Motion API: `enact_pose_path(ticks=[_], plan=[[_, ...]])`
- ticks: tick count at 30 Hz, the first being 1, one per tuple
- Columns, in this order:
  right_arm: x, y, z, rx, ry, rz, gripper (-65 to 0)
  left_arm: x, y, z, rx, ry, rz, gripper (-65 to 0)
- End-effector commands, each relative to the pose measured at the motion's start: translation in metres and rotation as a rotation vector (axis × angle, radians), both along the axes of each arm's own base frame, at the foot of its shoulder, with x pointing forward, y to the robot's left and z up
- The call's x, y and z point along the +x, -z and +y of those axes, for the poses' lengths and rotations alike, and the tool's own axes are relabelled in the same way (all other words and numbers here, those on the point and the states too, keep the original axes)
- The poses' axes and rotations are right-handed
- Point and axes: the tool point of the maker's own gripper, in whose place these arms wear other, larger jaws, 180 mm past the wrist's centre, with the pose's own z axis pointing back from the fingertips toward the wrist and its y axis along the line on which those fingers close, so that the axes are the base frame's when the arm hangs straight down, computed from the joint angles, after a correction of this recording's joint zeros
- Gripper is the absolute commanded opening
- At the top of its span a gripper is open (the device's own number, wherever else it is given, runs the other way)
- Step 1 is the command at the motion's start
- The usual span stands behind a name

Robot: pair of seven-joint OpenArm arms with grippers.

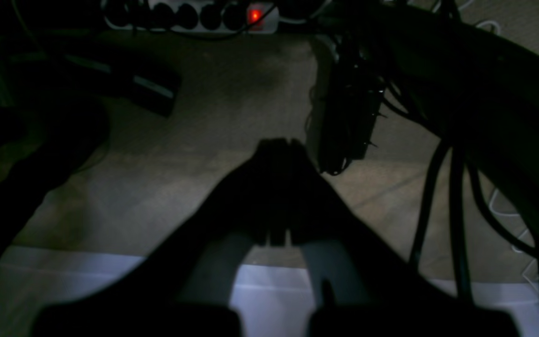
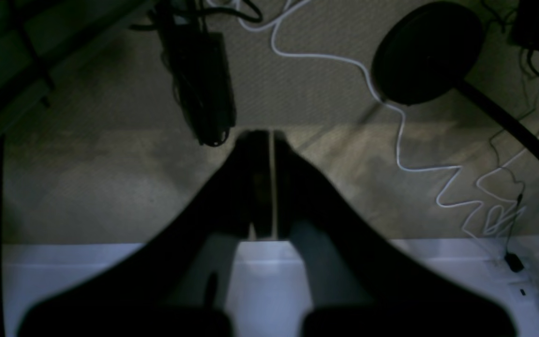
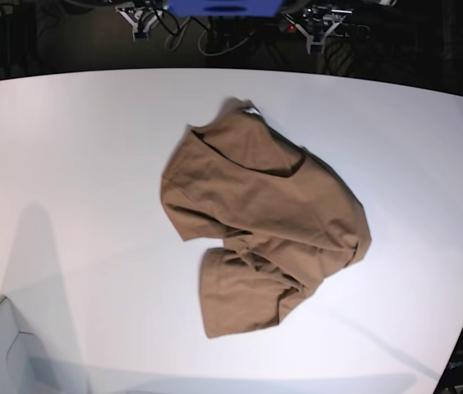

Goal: Layout the t-shirt on the table in an organized manner, then fold the t-shirt properly

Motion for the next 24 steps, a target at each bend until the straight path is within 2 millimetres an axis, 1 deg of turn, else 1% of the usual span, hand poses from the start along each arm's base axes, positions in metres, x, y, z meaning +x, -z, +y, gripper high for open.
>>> enact_pose_path(ticks=[1,5,7,8,10,11,14,16,23,24], plan=[[-0.003,0.0,0.0,0.006,0.005,0.002,-65.0,-0.002,0.0,0.003,0.012,0.0,-0.001,-65.0],[-0.006,0.0,-0.001,0.005,0.005,0.006,-65.0,-0.003,0.0,0.004,0.013,-0.003,0.002,-65.0],[-0.007,0.0,-0.003,0.003,0.007,0.008,-65.0,-0.012,0.0,0.004,0.013,-0.005,0.014,-65.0],[-0.011,-0.001,-0.003,0.003,0.007,0.014,-65.0,-0.013,0.0,0.004,0.013,-0.004,0.012,-65.0],[-0.017,-0.001,-0.003,0.002,0.008,0.019,-65.0,-0.002,-0.001,0.002,0.009,-0.003,-0.02,-65.0],[-0.016,-0.001,-0.003,0.002,0.008,0.011,-65.0,-0.004,-0.001,0.002,0.009,-0.003,-0.023,-65.0],[-0.017,-0.001,-0.001,0.005,0.008,0.005,-65.0,-0.001,-0.002,0.001,0.01,0.002,-0.042,-65.0],[-0.018,-0.001,0.0,0.006,0.008,0.006,-65.0,-0.004,-0.002,0.001,0.011,-0.001,-0.036,-65.0],[-0.017,-0.001,0.0,0.006,0.008,0.002,-65.0,-0.004,-0.002,0.001,0.007,-0.002,-0.038,-65.0],[-0.018,-0.001,0.0,0.006,0.006,0.003,-65.0,-0.01,-0.002,0.0,0.005,-0.003,-0.033,-65.0]])
